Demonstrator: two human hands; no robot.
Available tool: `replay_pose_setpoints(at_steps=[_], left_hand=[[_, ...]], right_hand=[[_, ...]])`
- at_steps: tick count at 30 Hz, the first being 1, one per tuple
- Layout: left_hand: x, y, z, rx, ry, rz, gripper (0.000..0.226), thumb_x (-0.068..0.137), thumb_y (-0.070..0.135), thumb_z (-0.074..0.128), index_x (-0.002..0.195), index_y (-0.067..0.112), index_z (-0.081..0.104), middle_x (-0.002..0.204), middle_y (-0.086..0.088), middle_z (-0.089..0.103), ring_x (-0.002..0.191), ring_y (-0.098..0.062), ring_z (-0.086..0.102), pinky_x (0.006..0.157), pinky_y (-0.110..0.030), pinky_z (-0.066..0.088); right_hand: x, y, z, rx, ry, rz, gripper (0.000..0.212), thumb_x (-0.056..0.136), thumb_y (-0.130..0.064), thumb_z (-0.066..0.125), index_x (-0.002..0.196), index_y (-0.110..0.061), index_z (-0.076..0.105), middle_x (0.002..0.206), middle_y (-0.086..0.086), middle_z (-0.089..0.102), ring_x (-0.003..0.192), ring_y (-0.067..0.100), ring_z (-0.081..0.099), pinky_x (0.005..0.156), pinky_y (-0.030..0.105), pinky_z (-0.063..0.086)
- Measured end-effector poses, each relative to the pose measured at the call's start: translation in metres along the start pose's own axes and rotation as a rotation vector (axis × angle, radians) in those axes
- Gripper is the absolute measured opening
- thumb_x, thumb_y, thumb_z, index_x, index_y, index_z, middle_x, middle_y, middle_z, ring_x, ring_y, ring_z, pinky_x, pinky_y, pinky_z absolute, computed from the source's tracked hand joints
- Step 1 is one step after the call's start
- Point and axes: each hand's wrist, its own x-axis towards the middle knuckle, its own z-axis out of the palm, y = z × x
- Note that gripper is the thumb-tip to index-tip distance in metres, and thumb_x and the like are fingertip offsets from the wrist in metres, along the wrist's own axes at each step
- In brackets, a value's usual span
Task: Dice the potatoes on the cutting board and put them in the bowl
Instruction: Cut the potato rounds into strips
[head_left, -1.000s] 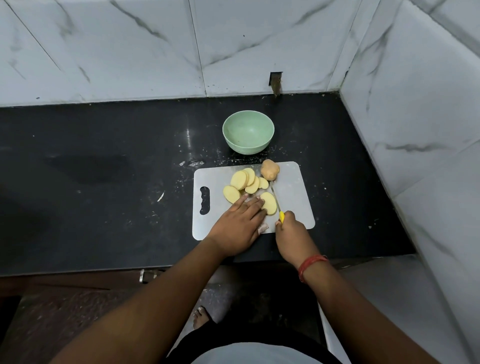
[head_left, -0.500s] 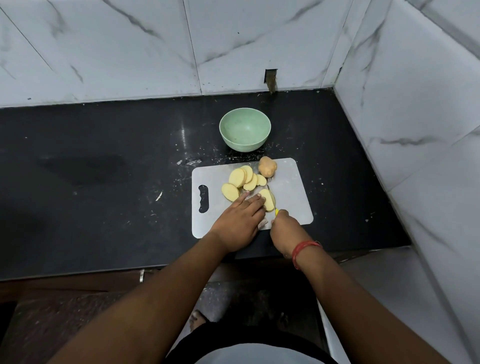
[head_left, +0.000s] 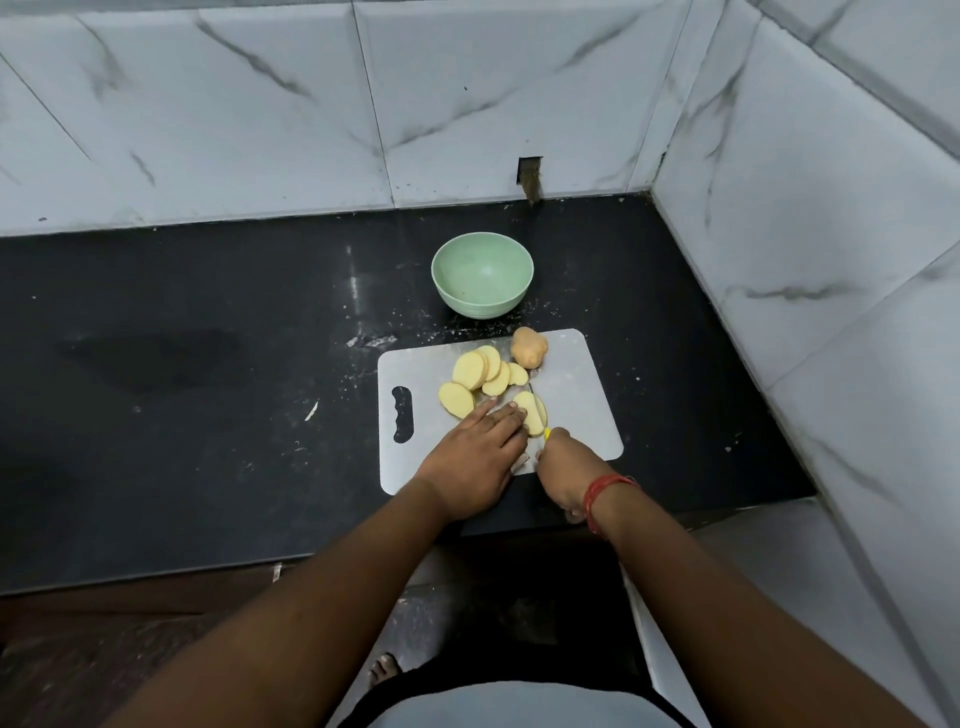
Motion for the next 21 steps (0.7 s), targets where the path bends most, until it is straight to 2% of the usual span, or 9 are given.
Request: replay_pose_setpoints(at_steps=[3, 6, 8, 10, 12, 13, 14, 18, 21], left_hand=[[0.000, 0.001, 0.002, 0.004, -0.021, -0.012, 0.046, 0.103, 0.030, 0.038, 0.131, 0.003, 0.062, 0.141, -0.019, 0.057, 0.135, -0.035, 0.050, 0.124, -0.049, 0.024], [0.001, 0.002, 0.000, 0.011, -0.059, -0.021, 0.047, 0.099, 0.027, 0.038, 0.131, 0.003, 0.062, 0.141, -0.019, 0.057, 0.136, -0.035, 0.050, 0.124, -0.049, 0.025], [0.002, 0.002, -0.002, 0.014, -0.069, -0.026, 0.045, 0.098, 0.027, 0.041, 0.132, 0.004, 0.061, 0.142, -0.019, 0.056, 0.136, -0.035, 0.050, 0.124, -0.048, 0.025], [0.002, 0.004, -0.003, 0.007, -0.075, -0.042, 0.044, 0.099, 0.028, 0.041, 0.130, 0.004, 0.062, 0.141, -0.019, 0.056, 0.136, -0.035, 0.050, 0.124, -0.047, 0.024], [0.003, 0.007, -0.003, -0.004, -0.073, -0.058, 0.042, 0.099, 0.027, 0.043, 0.128, 0.003, 0.063, 0.141, -0.019, 0.056, 0.135, -0.034, 0.050, 0.124, -0.047, 0.024], [0.003, 0.008, -0.004, -0.006, -0.072, -0.065, 0.041, 0.099, 0.026, 0.046, 0.128, 0.003, 0.063, 0.141, -0.019, 0.056, 0.136, -0.034, 0.050, 0.124, -0.047, 0.024], [0.003, 0.008, -0.004, -0.009, -0.074, -0.071, 0.041, 0.098, 0.026, 0.048, 0.129, 0.003, 0.062, 0.141, -0.019, 0.056, 0.136, -0.034, 0.050, 0.124, -0.047, 0.023], [0.004, 0.009, -0.005, -0.008, -0.089, -0.081, 0.044, 0.098, 0.027, 0.042, 0.129, 0.003, 0.062, 0.140, -0.018, 0.056, 0.136, -0.034, 0.049, 0.125, -0.044, 0.017], [0.004, 0.009, -0.006, -0.007, -0.102, -0.086, 0.050, 0.096, 0.027, 0.034, 0.130, 0.003, 0.062, 0.141, -0.019, 0.056, 0.136, -0.034, 0.050, 0.124, -0.046, 0.022]], right_hand=[[0.000, 0.001, -0.001, -0.022, 0.025, -0.057, 0.012, 0.098, -0.012, 0.044, 0.107, -0.013, 0.037, 0.118, 0.021, 0.059, 0.110, 0.037, 0.058, 0.078, 0.030, 0.039], [-0.002, 0.002, -0.003, -0.020, 0.039, -0.081, 0.012, 0.097, -0.012, 0.046, 0.103, -0.014, 0.035, 0.120, 0.022, 0.058, 0.111, 0.039, 0.057, 0.079, 0.031, 0.039], [-0.004, 0.004, -0.001, 0.010, 0.021, -0.047, 0.010, 0.098, -0.012, 0.045, 0.103, -0.012, 0.037, 0.100, 0.018, 0.060, 0.090, 0.033, 0.061, 0.065, 0.028, 0.042], [-0.007, 0.007, 0.003, -0.002, -0.004, -0.007, 0.009, 0.100, -0.012, 0.043, 0.107, -0.008, 0.038, 0.076, 0.007, 0.050, 0.063, 0.019, 0.049, 0.050, 0.026, 0.039], [-0.008, 0.011, 0.006, -0.015, 0.032, -0.025, 0.010, 0.099, -0.012, 0.043, 0.108, -0.009, 0.039, 0.071, 0.001, 0.037, 0.058, 0.011, 0.035, 0.065, 0.030, 0.044], [-0.010, 0.012, 0.006, -0.004, 0.048, -0.034, 0.010, 0.098, -0.012, 0.043, 0.107, -0.011, 0.040, 0.071, 0.000, 0.034, 0.058, 0.011, 0.031, 0.074, 0.033, 0.044], [-0.012, 0.014, 0.008, 0.007, 0.050, -0.036, 0.013, 0.098, -0.013, 0.043, 0.110, -0.011, 0.043, 0.071, -0.001, 0.032, 0.058, 0.011, 0.029, 0.078, 0.034, 0.042], [-0.020, 0.024, 0.014, 0.010, 0.024, -0.022, 0.030, 0.099, -0.013, 0.042, 0.127, -0.002, 0.045, 0.072, -0.001, 0.031, 0.059, 0.010, 0.029, 0.056, 0.025, 0.032], [-0.027, 0.031, 0.017, -0.022, 0.030, -0.001, 0.028, 0.099, -0.014, 0.041, 0.125, -0.004, 0.046, 0.073, -0.002, 0.033, 0.060, 0.009, 0.032, 0.052, 0.020, 0.028]])
